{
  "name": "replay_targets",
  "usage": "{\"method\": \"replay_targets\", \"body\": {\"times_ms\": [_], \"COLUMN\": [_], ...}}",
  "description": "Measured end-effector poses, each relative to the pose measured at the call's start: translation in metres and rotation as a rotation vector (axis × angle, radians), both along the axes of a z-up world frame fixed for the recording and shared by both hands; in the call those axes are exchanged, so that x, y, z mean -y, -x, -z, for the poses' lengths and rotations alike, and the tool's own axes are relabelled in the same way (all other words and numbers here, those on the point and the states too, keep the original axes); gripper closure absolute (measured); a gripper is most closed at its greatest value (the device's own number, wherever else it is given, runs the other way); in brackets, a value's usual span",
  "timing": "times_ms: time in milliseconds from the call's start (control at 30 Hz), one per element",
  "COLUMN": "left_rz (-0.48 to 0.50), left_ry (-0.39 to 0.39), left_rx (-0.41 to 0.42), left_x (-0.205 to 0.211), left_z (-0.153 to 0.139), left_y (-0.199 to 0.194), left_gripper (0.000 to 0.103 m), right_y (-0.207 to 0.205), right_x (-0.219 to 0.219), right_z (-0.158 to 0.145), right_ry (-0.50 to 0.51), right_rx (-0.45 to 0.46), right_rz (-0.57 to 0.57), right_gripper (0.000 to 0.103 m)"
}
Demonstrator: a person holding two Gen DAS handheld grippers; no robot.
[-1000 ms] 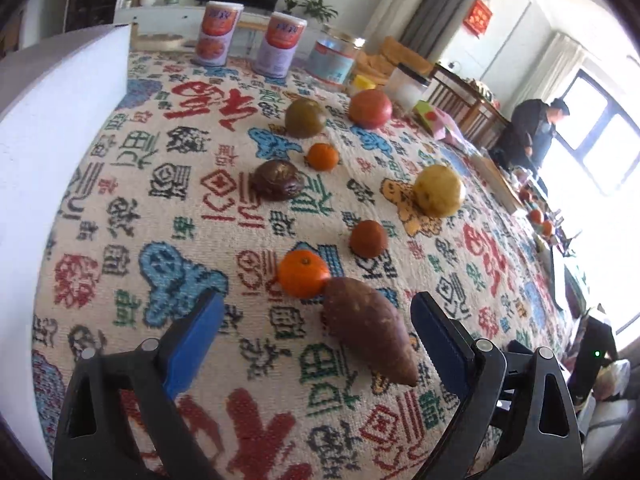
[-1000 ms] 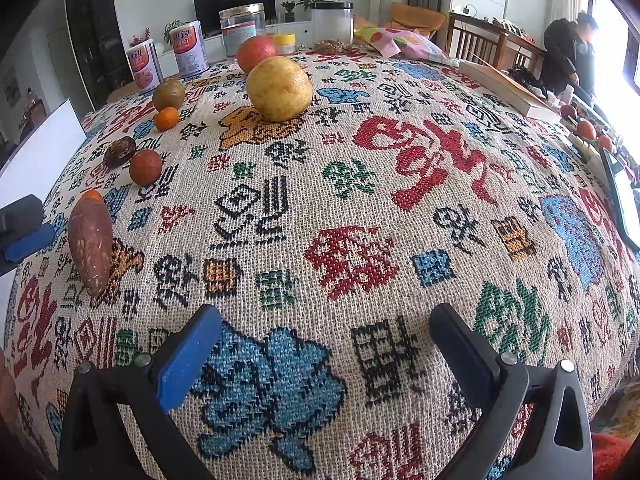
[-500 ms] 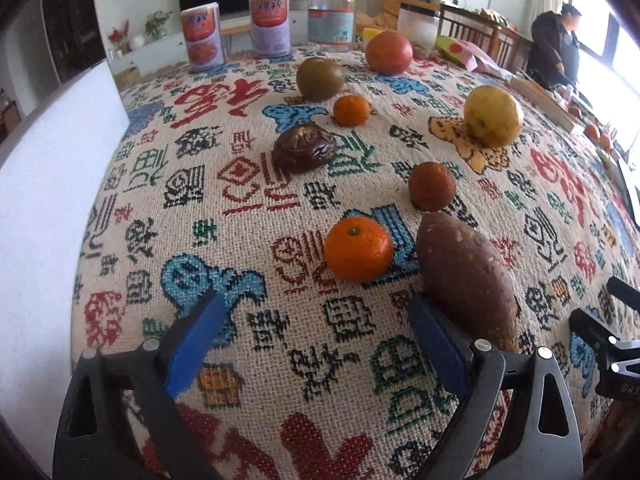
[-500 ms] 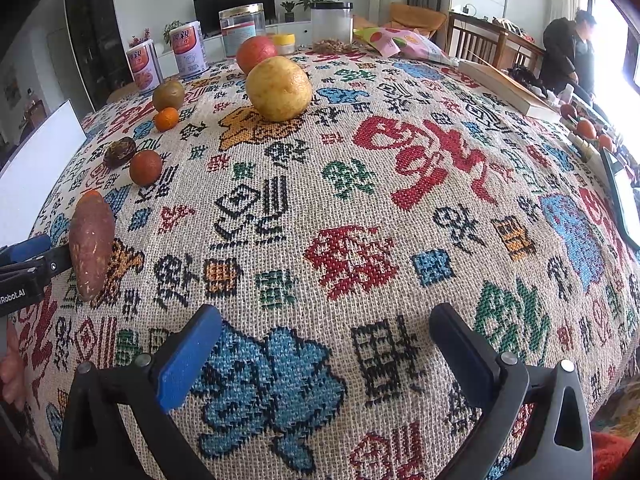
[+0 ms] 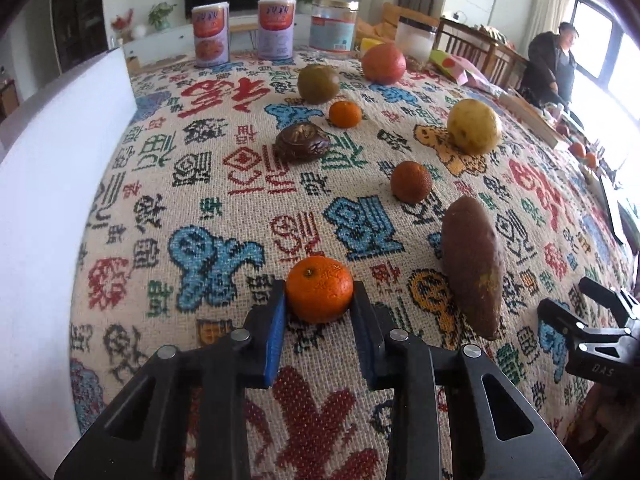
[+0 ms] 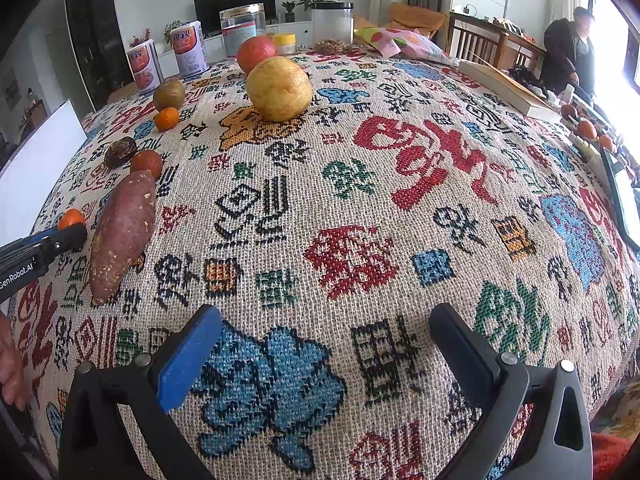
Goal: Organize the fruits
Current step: 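Grasp the small orange with the left tool, then hold the orange in the left tool while right tool grasps the second sweet potato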
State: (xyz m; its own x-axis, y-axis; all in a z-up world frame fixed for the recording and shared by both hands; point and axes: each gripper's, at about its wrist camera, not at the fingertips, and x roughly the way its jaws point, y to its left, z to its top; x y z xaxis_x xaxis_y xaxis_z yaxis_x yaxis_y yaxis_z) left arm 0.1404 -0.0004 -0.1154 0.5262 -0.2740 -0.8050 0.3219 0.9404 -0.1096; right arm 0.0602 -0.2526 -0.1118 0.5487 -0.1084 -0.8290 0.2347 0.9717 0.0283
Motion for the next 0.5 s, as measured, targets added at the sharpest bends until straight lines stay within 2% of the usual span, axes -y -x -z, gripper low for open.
{"method": "replay_targets", "body": {"times_ms": [67, 167, 267, 300, 367, 467, 500], "left_rz": [0.0, -0.018, -0.022, -0.031, -0.032, -0.027, -0.046], "left_ry": [0.004, -0.005, 0.002, -0.005, -0.016, -0.105, -0.123], "left_rx": [-0.013, 0.005, 0.015, 0.017, 0.031, 0.071, 0.079], "left_x": [-0.01, -0.02, -0.02, -0.017, -0.012, 0.001, 0.001], "left_z": [0.001, 0.002, 0.003, 0.003, 0.004, 0.008, 0.008], "left_y": [0.012, 0.022, 0.023, 0.022, 0.022, 0.024, 0.024], "left_gripper": [0.072, 0.065, 0.047, 0.038, 0.03, 0.021, 0.014], "right_y": [0.0, 0.0, 0.0, 0.0, 0.0, 0.0, 0.0], "right_x": [0.0, 0.0, 0.0, 0.0, 0.0, 0.0, 0.0], "right_z": [0.0, 0.0, 0.0, 0.0, 0.0, 0.0, 0.0], "right_ry": [0.0, 0.001, 0.001, 0.001, 0.001, 0.001, 0.001], "right_rx": [0.0, 0.0, 0.0, 0.0, -0.001, -0.001, -0.001], "right_rz": [0.001, 0.001, 0.001, 0.0, 0.0, 0.0, 0.0], "right_gripper": [0.0, 0.0, 0.0, 0.0, 0.0, 0.0, 0.0]}}
